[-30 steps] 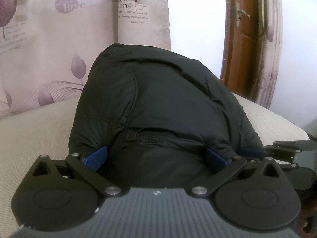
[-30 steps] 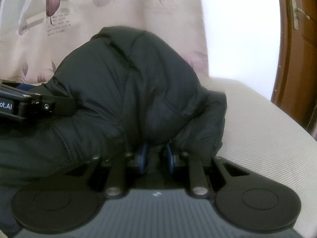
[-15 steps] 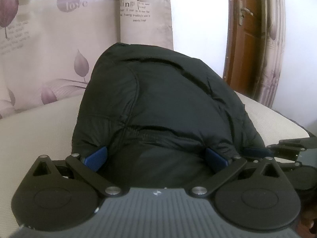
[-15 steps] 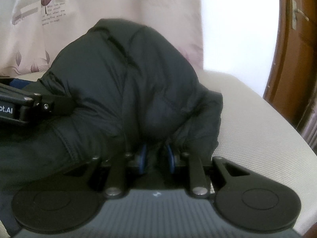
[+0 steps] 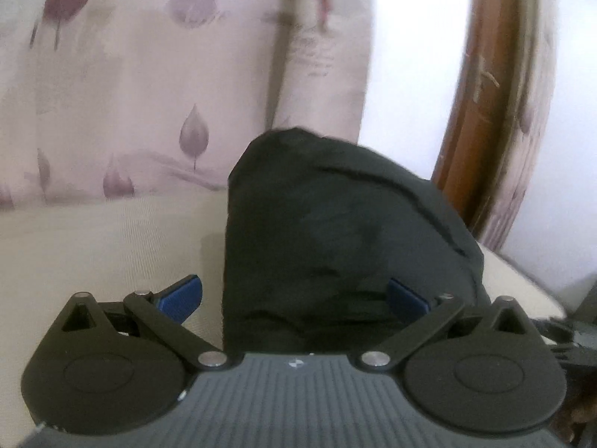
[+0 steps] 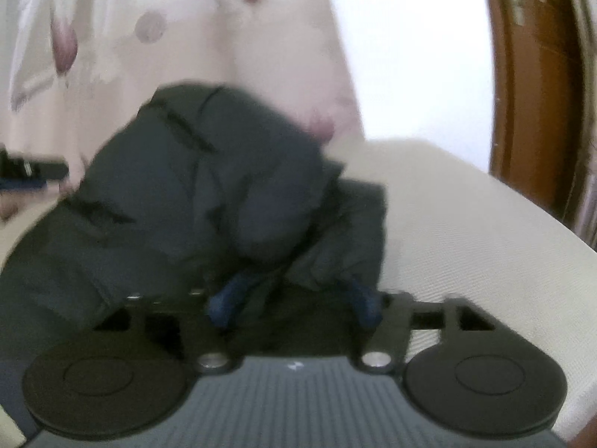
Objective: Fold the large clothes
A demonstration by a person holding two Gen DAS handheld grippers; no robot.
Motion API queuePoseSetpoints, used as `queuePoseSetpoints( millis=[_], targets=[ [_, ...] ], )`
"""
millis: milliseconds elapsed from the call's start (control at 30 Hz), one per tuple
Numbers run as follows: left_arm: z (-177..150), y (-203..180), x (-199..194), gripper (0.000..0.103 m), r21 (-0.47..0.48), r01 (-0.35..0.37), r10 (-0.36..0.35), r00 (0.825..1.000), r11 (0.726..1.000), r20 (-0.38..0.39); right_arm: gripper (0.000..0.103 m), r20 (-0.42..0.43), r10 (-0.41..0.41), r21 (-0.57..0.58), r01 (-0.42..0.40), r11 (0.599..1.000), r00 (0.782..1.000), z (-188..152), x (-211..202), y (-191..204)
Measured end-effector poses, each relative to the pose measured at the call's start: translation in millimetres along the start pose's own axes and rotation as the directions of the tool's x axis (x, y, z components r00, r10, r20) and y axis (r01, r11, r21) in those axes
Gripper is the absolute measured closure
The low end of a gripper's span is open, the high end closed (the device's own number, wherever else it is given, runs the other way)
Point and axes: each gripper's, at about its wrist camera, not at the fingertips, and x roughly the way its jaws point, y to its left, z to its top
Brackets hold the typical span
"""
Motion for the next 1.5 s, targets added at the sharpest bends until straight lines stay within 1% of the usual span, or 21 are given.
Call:
queuePoseSetpoints(
  millis=[133, 167, 200, 300, 367, 433, 467, 567, 600, 633, 733, 800, 933, 1100, 1133, 1167, 1233, 1333, 1400, 1467, 1500],
  targets=[
    [3, 33, 25, 0.000, -0.097, 0.063, -0.069, 0.996, 0.993, -0.060, 0.010, 0.082, -0.006, 0.117, -0.003, 0.993, 0.997, 7, -24, -30],
    [3, 38, 32, 0.000, -0.107, 0.082, -0.090, 0.993, 0.991, -0.073, 0.003, 0.066, -0.010, 0.144, 0.000, 0.990, 0.998, 10, -23, -38],
    [3, 43, 37, 0.000, -0.114, 0.108, -0.117, 0.990, 0.988, -0.077, 0.003, 0.030, -0.003, 0.178, -0.003, 0.984, 1.000, 14, -21, -48],
    [1, 51, 51, 0.000, -0.122, 0.174, -0.185, 0.979, 0.977, -0.086, 0.003, -0.071, 0.098, 0.301, -0.072, 0.951, 0.993, 19, -6, -76],
    [-1, 55, 61, 0.000, -0.152, 0.218, -0.234, 0.967, 0.964, -0.097, 0.003, -0.142, 0.215, 0.410, -0.141, 0.901, 0.966, 17, 11, -89],
    [-6, 61, 66, 0.000, -0.200, 0.253, -0.277, 0.955, 0.947, -0.106, 0.003, -0.202, 0.344, 0.480, -0.214, 0.851, 0.917, 11, 30, -92],
    [-8, 64, 68, 0.000, -0.228, 0.261, -0.291, 0.950, 0.938, -0.111, 0.002, -0.217, 0.370, 0.491, -0.226, 0.841, 0.903, 9, 36, -89],
    [-18, 69, 72, 0.000, -0.289, 0.286, -0.329, 0.938, 0.914, -0.112, 0.003, -0.191, 0.433, 0.496, -0.294, 0.817, 0.881, 5, 49, -73],
    [-22, 68, 71, 0.000, -0.292, 0.293, -0.337, 0.935, 0.910, -0.111, 0.004, -0.186, 0.433, 0.489, -0.299, 0.819, 0.882, 4, 52, -65],
    [-28, 66, 68, 0.000, -0.288, 0.295, -0.336, 0.936, 0.911, -0.106, 0.007, -0.193, 0.447, 0.477, -0.315, 0.821, 0.873, 4, 56, -54],
    [-38, 71, 53, 0.000, -0.290, 0.267, -0.306, 0.947, 0.919, -0.095, 0.018, -0.234, 0.489, 0.438, -0.358, 0.825, 0.841, 9, 68, -26],
    [-42, 83, 38, 0.001, -0.328, 0.249, -0.292, 0.952, 0.911, -0.089, 0.022, -0.238, 0.527, 0.450, -0.388, 0.805, 0.816, 8, 74, -11],
    [-58, 102, -14, 0.001, -0.306, 0.180, -0.211, 0.975, 0.935, -0.073, 0.024, -0.234, 0.589, 0.415, -0.468, 0.780, 0.773, 6, 80, 26],
    [-86, 136, -89, 0.000, -0.351, 0.035, -0.052, 0.998, 0.936, -0.041, 0.024, -0.265, 0.681, 0.389, -0.571, 0.723, 0.683, 0, 90, 86],
    [-91, 140, -103, 0.000, -0.368, 0.009, -0.019, 1.000, 0.930, -0.024, 0.024, -0.277, 0.692, 0.385, -0.583, 0.715, 0.667, -2, 92, 98],
    [-97, 142, -116, 0.000, -0.373, -0.015, 0.015, 1.000, 0.928, -0.004, 0.024, -0.284, 0.695, 0.391, -0.582, 0.713, 0.660, -4, 93, 107],
    [-101, 135, -138, 0.000, -0.316, -0.075, 0.090, 0.995, 0.946, 0.034, 0.023, -0.277, 0.692, 0.403, -0.573, 0.714, 0.667, -4, 100, 115],
    [-95, 113, -164, 0.000, -0.182, -0.138, 0.159, 0.982, 0.974, 0.105, 0.021, -0.221, 0.600, 0.348, -0.513, 0.785, 0.769, 4, 78, 115],
    [-90, 98, -179, 0.000, -0.150, -0.146, 0.167, 0.976, 0.978, 0.141, 0.021, -0.144, 0.528, 0.285, -0.476, 0.832, 0.837, 14, 50, 113],
    [-83, 91, -190, 0.000, -0.175, -0.084, 0.117, 0.976, 0.981, 0.186, 0.021, -0.053, 0.441, 0.182, -0.425, 0.886, 0.896, 32, 18, 112],
    [-80, 88, -192, 0.000, -0.191, -0.036, 0.076, 0.976, 0.981, 0.205, 0.021, -0.002, 0.415, 0.128, -0.412, 0.902, 0.910, 42, 4, 115]
  ],
)
